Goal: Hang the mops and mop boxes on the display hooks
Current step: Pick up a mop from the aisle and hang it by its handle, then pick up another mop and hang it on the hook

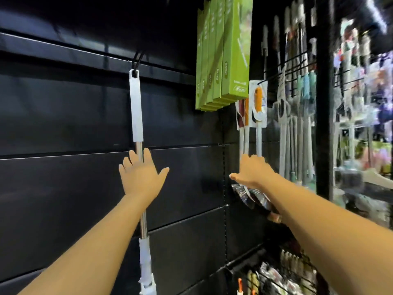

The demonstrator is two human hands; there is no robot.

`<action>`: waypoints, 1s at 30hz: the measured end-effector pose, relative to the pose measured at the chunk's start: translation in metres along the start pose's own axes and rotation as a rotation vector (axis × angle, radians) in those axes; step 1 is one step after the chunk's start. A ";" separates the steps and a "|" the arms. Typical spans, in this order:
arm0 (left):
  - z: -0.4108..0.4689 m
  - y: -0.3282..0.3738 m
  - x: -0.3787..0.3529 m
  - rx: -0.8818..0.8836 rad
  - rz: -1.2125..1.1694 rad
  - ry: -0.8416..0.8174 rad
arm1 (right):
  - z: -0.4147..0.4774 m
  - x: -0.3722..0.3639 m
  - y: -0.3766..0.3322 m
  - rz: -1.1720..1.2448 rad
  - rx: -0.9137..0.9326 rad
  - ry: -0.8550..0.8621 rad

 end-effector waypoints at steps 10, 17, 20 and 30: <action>-0.152 0.185 -0.100 -0.229 -0.252 -0.337 | -0.128 -0.085 0.219 -0.157 -0.181 -0.186; -0.307 0.350 -0.129 -0.474 -0.361 -0.588 | -0.276 -0.147 0.418 -0.114 -0.545 -0.374; -0.376 0.422 -0.125 -0.589 -0.383 -0.700 | -0.355 -0.145 0.493 -0.100 -0.687 -0.391; -0.656 0.582 -0.071 -0.893 -0.492 -1.007 | -0.645 -0.143 0.672 0.025 -1.218 -0.465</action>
Point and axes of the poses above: each hand's wrist, its own z-axis towards the middle knuckle, its own x-axis out of the back of the hand, y = z × x, the point moved 7 cm from there along z, towards the middle knuckle, and after that the axes turned 15 degrees about -x, right-handed, at the moved point
